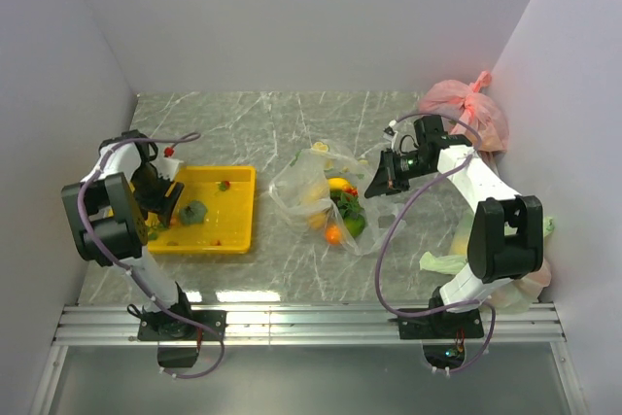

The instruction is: Place the fake fruits into the plastic bag and tie a complex knot

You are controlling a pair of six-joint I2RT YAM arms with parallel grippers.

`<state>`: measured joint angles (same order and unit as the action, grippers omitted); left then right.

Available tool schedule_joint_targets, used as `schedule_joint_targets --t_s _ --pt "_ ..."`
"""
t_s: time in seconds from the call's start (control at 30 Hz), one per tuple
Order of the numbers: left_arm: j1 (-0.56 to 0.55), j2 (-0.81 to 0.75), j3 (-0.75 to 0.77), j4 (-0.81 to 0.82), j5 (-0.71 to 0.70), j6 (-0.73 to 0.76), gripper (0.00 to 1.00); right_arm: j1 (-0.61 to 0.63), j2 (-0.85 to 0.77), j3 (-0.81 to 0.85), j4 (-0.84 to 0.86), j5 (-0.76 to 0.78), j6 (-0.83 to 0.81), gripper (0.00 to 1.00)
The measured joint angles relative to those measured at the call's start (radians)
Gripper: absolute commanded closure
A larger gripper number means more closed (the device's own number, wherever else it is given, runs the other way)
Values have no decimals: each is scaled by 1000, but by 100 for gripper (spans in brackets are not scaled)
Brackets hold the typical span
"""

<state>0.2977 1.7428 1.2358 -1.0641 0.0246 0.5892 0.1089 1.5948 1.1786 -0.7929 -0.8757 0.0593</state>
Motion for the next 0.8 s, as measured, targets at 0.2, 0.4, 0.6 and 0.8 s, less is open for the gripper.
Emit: schedule_joint_targets --t_s 0.2,0.4,0.6,0.8 --pt "1 68 3 56 -24 2 46 0 0 -10 1 4 0 100" --pt "1 107 13 58 -23 10 74 0 0 -10 1 13 0 100" --pt "0 129 130 -48 38 -2 100 0 0 -10 0 14 -1 100" --pt "-74 131 512 -200 227 -43 100 0 0 -10 0 10 -1 100"
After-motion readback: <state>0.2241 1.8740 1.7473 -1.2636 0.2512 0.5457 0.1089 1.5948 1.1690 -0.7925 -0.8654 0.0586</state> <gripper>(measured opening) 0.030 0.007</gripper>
